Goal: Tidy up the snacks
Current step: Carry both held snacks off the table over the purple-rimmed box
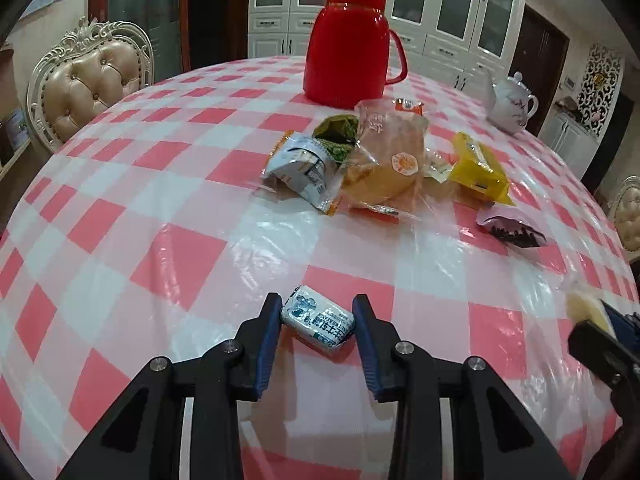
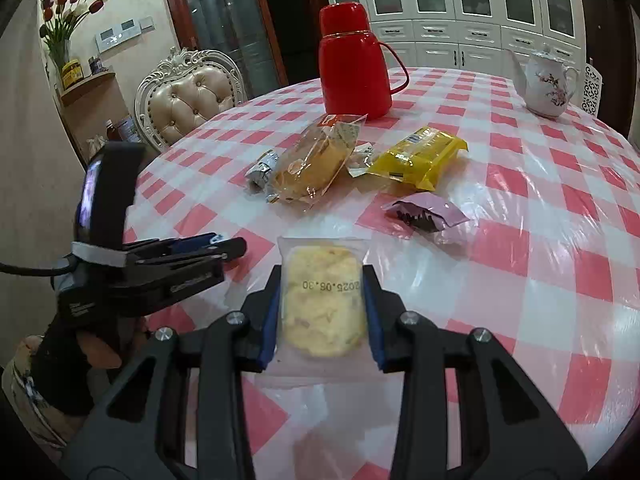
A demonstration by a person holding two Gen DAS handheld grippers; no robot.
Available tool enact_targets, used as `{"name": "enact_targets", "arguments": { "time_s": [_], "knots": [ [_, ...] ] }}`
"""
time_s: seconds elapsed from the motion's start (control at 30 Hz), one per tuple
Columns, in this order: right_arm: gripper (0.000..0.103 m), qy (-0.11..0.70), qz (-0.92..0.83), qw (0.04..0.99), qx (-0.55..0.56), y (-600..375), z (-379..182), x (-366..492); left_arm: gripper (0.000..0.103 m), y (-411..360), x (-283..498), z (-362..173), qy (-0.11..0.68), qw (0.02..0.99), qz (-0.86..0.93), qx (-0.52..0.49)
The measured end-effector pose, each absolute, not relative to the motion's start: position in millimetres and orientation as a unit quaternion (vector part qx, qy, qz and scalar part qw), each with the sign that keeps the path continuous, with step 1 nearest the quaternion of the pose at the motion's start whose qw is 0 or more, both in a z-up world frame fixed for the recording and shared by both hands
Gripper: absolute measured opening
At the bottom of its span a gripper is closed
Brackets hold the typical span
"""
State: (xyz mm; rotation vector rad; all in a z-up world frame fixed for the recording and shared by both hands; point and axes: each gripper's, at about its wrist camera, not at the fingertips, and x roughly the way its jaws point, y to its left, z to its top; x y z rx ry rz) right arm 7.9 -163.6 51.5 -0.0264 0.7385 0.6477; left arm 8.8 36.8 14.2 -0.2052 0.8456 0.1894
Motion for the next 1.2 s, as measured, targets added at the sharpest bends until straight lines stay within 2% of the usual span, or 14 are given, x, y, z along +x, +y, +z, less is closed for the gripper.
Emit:
{"name": "enact_targets", "arguments": {
  "time_s": [0.53, 1.2],
  "knots": [
    [0.041, 0.370, 0.327, 0.870, 0.008, -160, 40, 3, 0.037, 35, -27, 36, 0.363, 0.921, 0.079, -0.115],
    [0.041, 0.321, 0.318, 0.892, -0.020, -193, 83, -125, 0.037, -21, -125, 59, 0.334, 0.939, -0.002, -0.083]
  ]
}}
